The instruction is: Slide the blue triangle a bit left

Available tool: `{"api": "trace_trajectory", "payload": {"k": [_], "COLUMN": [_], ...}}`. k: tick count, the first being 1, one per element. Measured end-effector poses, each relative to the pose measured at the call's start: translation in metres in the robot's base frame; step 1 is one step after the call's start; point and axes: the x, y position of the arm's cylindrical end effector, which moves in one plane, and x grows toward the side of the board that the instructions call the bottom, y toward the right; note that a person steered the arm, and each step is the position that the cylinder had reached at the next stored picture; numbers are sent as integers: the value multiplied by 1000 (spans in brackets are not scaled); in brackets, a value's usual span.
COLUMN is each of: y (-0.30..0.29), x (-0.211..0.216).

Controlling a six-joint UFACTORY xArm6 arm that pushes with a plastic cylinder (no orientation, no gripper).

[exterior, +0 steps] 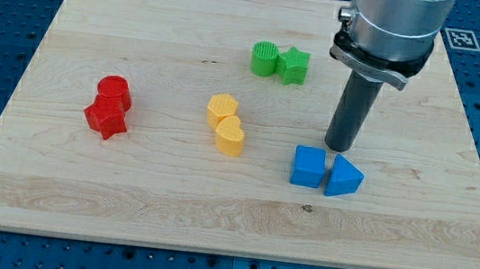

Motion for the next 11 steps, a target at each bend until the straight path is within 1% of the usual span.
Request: {"api": "trace_trajectory", "payload": {"k": [1, 3, 4, 7, 8, 9, 10, 11], "y": [10, 49, 53, 37, 36, 35, 35, 41], "x": [18, 60, 66, 66, 61, 45, 46, 70]}}
